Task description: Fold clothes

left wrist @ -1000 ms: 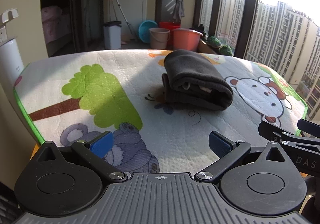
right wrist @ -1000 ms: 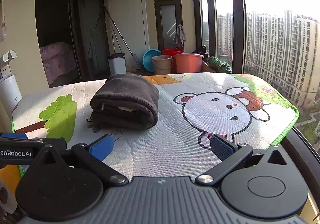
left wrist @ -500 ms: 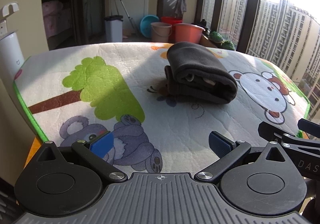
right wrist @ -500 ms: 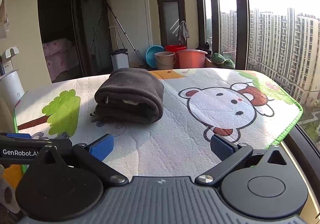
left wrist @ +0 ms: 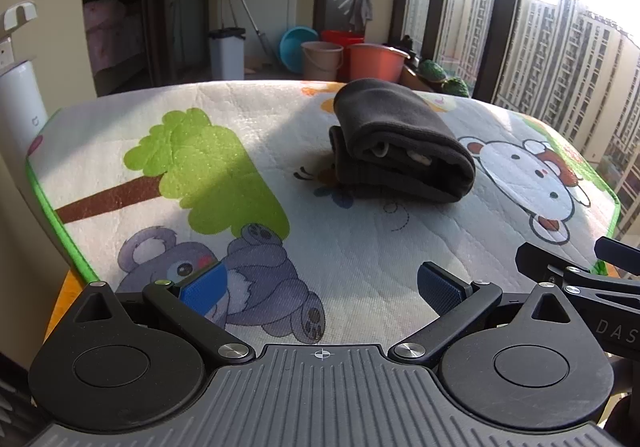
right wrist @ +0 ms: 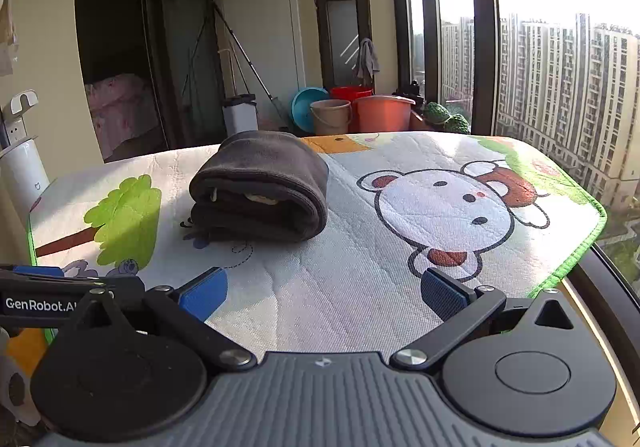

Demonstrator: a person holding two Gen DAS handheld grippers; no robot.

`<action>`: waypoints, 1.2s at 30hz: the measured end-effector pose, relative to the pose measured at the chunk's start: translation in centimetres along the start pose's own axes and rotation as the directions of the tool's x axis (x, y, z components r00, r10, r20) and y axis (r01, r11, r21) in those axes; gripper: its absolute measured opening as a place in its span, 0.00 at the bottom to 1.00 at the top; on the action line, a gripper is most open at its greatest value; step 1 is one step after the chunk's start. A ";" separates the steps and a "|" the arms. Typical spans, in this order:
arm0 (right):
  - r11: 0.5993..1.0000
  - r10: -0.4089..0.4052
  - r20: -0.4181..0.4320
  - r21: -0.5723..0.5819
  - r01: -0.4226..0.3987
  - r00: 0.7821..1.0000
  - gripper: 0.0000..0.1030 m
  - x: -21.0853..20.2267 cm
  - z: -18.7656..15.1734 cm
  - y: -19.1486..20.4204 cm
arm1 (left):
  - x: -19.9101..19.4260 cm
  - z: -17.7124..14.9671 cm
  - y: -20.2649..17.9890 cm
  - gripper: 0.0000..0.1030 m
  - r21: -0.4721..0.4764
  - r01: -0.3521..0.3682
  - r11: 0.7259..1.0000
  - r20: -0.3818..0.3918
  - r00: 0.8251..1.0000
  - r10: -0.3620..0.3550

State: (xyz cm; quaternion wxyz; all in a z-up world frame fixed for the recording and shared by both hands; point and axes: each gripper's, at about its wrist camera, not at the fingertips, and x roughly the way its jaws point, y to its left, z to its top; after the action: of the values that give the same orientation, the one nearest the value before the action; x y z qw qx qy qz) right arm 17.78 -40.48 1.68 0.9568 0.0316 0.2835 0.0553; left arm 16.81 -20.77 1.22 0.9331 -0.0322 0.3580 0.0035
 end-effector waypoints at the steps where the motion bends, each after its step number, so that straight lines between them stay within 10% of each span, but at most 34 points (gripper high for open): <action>1: 1.000 0.000 -0.001 0.000 0.000 1.000 1.00 0.0 0.0 0.0 | 0.0 0.0 0.0 1.00 0.000 0.001 1.000 0.000 1.000 -0.001; 36: 0.999 -0.036 -0.011 -0.034 0.035 0.999 1.00 0.2 -0.4 0.4 | 0.1 -0.7 -0.1 1.00 0.001 0.004 1.000 -0.018 1.000 -0.004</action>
State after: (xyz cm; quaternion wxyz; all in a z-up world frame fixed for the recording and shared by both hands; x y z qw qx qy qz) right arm 17.72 -40.01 1.23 0.9565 0.0102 0.2884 0.0432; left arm 16.46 -20.89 0.65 0.9298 -0.0325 0.3665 0.0011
